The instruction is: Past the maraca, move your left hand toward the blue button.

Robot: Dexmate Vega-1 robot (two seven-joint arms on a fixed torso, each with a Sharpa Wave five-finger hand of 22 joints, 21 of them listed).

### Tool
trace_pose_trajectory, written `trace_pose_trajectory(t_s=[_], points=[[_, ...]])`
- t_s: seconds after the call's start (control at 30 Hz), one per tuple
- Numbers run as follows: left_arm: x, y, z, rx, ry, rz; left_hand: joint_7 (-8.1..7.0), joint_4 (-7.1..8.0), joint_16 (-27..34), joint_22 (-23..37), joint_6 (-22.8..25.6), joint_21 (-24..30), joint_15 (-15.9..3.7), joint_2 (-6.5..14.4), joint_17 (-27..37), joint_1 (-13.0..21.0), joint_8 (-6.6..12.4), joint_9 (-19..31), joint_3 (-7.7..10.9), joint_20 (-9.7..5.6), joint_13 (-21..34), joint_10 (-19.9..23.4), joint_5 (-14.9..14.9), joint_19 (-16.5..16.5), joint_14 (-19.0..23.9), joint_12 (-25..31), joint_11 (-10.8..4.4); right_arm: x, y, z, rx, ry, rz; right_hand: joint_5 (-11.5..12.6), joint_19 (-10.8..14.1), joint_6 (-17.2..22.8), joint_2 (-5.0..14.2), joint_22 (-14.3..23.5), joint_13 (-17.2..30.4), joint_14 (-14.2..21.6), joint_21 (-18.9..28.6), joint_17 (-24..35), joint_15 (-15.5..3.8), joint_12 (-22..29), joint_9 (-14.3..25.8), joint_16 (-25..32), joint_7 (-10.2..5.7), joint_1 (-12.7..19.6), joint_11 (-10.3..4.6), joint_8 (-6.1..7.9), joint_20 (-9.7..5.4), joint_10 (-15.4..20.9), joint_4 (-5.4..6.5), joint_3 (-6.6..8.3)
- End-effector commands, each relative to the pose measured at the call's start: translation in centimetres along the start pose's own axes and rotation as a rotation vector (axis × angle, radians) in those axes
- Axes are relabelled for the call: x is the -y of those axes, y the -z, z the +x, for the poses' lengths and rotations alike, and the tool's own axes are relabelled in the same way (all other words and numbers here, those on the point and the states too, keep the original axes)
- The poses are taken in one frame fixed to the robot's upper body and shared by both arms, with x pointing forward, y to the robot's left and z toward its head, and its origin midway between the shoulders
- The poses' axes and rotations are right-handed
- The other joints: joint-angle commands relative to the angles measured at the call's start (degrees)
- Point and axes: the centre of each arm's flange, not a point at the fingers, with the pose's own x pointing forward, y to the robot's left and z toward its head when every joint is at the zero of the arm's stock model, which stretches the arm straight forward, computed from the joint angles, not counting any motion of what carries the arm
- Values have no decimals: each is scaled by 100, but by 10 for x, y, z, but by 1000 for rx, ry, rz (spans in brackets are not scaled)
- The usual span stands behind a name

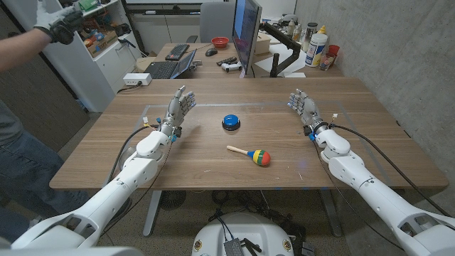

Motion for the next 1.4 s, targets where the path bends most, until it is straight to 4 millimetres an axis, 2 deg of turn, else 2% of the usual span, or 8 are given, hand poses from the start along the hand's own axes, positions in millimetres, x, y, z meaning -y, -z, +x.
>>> trace_pose_trajectory(t_s=[0.03, 0.73, 1.23, 1.33, 1.37, 1.4], points=[[-4, -6, -1, 41, -6, 43, 1, -32, 26, 23, -3, -19, 20, 11, 21, 58, -5, 32, -5, -139, 25, 14, 46, -29, 28, 4, 4, -6, -8, 4, 0, -12, -39, 36, 51, 46, 21, 29, 10, 38, -25, 6, 24, 10, 22, 17, 6, 53, -12, 34, -147, 77, -19, -16], [-6, -17, -4, 94, 4, 126, -22, -100, 17, 22, 13, -100, 23, 64, 18, 183, -6, 35, 25, -99, 27, -8, 69, -96, 19, -15, -20, -5, -16, -6, 23, 2, -57, 49, 71, 81, 30, 31, 11, 44, -69, 7, 16, 11, 23, 15, -20, 66, -9, 40, -140, 100, -37, -61], [7, -34, -5, 169, 35, 254, -48, -166, 10, 22, 28, -147, 8, 93, 16, 298, -3, 38, 56, -60, 28, -20, 82, -124, 6, -23, -15, -5, -18, -18, 35, 17, -63, 59, 83, 130, 40, 32, 13, 57, -108, 7, 27, 14, 25, 17, -61, 75, -12, 52, -126, 126, -50, -99], [10, -40, -6, 208, 41, 301, -56, -181, 8, 22, 26, -160, 11, 98, 16, 322, -5, 38, 62, -35, 29, -29, 85, -136, 2, -27, -26, -5, -18, -20, 33, 20, -62, 61, 83, 133, 41, 33, 13, 54, -116, 7, 18, 13, 25, 15, -67, 78, -12, 51, -120, 127, -53, -106], [10, -42, -6, 223, 43, 319, -60, -192, 7, 23, 25, -170, 11, 101, 16, 339, -6, 38, 66, -2, 29, -31, 87, -149, -1, -28, -16, -4, -18, -21, 33, 21, -61, 62, 83, 132, 42, 33, 13, 55, -117, 7, 19, 13, 25, 15, -68, 78, -12, 51, -118, 127, -53, -107], [11, -43, -7, 239, 44, 336, -75, -216, 4, 24, 14, -190, 4, 108, 16, 379, -11, 39, 75, 106, 29, -39, 91, -168, -12, -31, -22, -4, -18, -21, 32, 22, -61, 62, 82, 133, 43, 33, 13, 54, -119, 7, 20, 12, 25, 15, -69, 78, -16, 51, -120, 126, -53, -108]])
